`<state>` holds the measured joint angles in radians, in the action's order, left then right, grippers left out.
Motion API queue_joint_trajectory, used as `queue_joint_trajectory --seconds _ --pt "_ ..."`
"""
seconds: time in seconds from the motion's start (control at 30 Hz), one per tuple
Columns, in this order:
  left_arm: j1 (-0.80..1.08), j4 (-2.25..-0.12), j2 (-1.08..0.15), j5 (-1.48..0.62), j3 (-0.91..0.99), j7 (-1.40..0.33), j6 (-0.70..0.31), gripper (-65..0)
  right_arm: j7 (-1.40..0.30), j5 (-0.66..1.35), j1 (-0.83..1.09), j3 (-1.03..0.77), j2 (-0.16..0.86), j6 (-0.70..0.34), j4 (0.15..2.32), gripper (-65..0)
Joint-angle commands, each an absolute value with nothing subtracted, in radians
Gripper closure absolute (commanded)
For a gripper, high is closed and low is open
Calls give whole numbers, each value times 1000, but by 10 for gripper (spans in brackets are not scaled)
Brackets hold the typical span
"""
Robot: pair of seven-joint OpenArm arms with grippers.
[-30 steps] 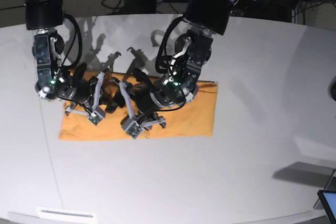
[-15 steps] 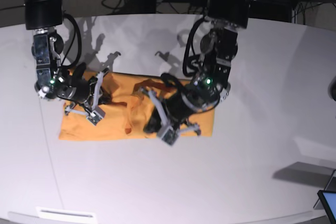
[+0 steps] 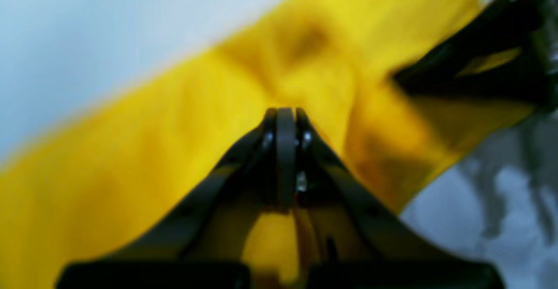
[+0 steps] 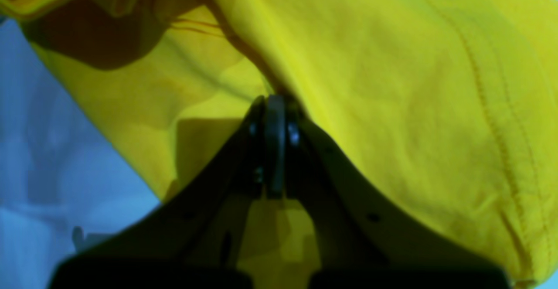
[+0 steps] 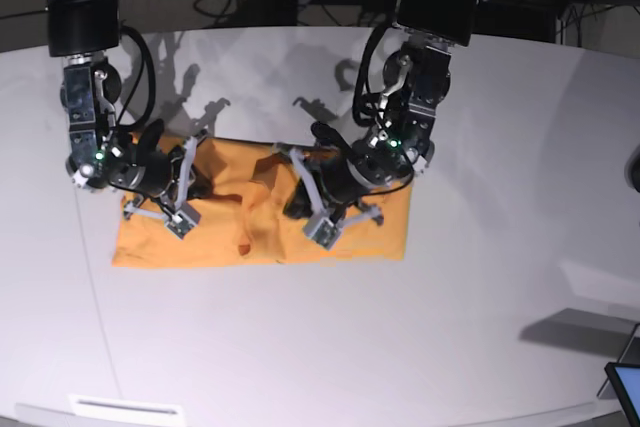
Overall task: Fold the T-shirt properly
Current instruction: 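Lower the folded end onto the strip and open the left gripper, then press and smooth the folded layer with the left gripper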
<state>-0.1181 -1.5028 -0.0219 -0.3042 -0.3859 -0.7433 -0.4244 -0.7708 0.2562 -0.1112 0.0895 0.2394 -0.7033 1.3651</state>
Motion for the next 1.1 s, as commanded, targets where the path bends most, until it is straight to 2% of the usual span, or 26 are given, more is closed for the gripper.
queue_joint_trajectory --seconds 0.0,0.13,0.33,0.67,1.07 --pt "-136 -1503 -7 -325 -387 -716 -430 0 -924 148 -88 94 251 -698 1340 -3" --pt "-148 -1408 15 -325 -389 -716 -430 0 -924 148 -90 94 249 -698 1340 -3" --pt "-197 -1348 28 -325 -498 -716 -430 0 -924 148 -91 94 249 -698 1342 -3" --pt "-189 -1517 1 -318 -446 -723 -430 0 -924 148 -87 94 254 -698 1342 -3" --pt "-114 -1630 -140 -318 -410 -771 -430 0 -924 148 -91 94 251 -698 1346 -3"
